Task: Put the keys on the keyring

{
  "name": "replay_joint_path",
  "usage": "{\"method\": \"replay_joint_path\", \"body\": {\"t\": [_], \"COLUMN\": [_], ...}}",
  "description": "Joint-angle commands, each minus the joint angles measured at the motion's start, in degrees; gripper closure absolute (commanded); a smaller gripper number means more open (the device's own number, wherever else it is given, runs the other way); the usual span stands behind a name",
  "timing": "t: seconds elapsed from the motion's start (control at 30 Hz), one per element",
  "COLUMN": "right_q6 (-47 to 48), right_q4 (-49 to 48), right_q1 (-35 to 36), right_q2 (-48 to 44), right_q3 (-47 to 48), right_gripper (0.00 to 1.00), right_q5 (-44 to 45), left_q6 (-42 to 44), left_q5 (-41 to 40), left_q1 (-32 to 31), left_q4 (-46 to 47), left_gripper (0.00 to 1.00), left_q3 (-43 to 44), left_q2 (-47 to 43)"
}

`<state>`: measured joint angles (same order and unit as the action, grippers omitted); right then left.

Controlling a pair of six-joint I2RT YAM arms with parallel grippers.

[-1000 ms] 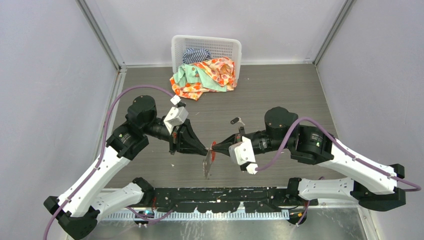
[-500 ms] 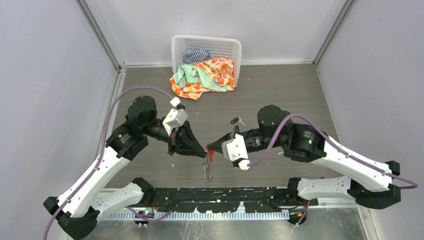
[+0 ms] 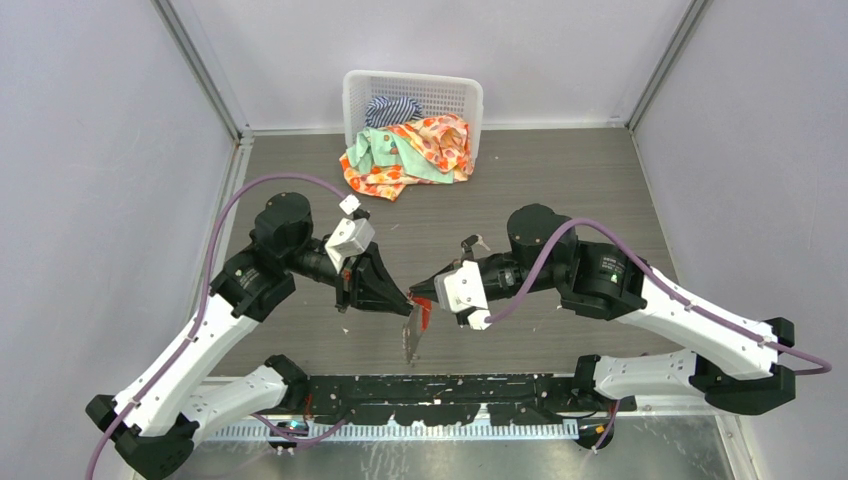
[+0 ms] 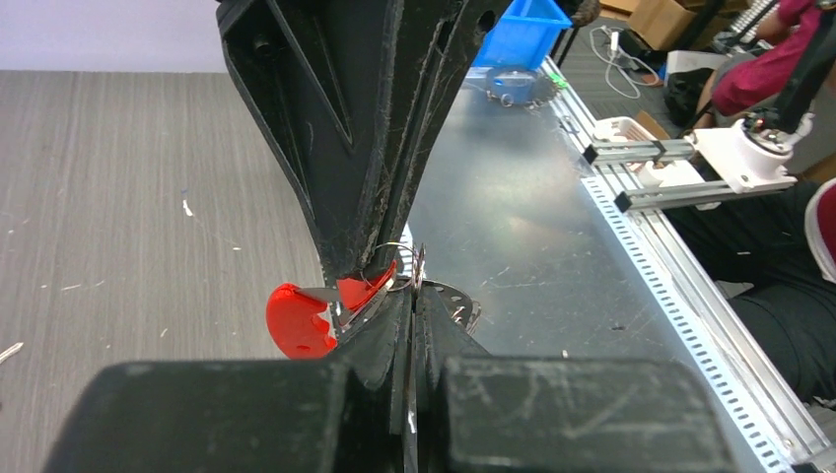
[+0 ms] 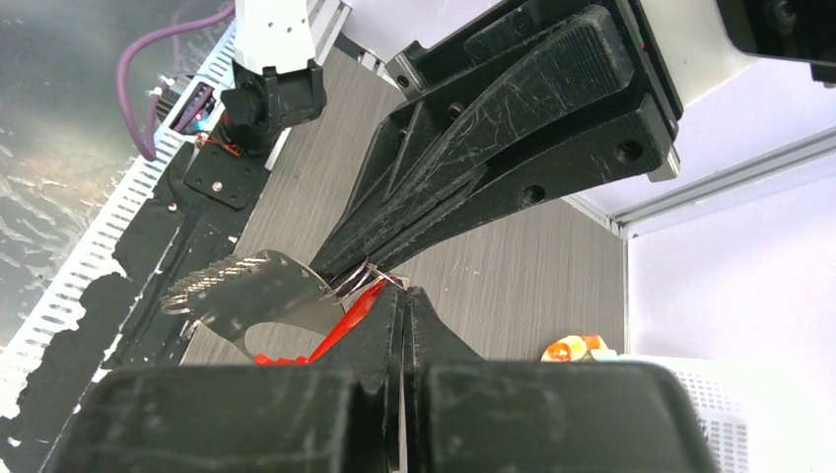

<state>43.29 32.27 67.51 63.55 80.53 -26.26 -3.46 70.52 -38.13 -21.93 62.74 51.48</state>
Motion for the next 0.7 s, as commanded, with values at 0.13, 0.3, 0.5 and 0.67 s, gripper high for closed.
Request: {"method": "replay_joint_path", "body": {"t": [0.13, 0.3, 0.5, 0.67], "right_q6": [-2.17, -3.76, -5.68, -6.27], "right_q4": [5.22, 7.05, 8.86, 9.26], "right_q1": [0.15, 0.14, 0.10, 0.13], "right_q2": [2.94, 4.50, 6.34, 7.06], "right_q3": [5.34, 6.69, 8.18, 8.65], "right_gripper": [0.99, 0.99, 0.95, 0.93], "right_q5": [2.82, 3.23, 2.36, 0.76], "left_q6": [1.59, 0.46, -0.83, -1.11], "left_q5": [-10.34, -13.13, -13.09, -12.32], "left_q1": [-0.03, -0.02, -0.03, -0.02], "left_q4": [2.68, 4.20, 6.84, 8.40], "left_gripper": [1.00, 1.00, 1.00, 1.00], "left_q3": [0.51, -0.83, -1.81, -2.19], "left_q2": [-0.25, -0.24, -0.14, -0.69]}}
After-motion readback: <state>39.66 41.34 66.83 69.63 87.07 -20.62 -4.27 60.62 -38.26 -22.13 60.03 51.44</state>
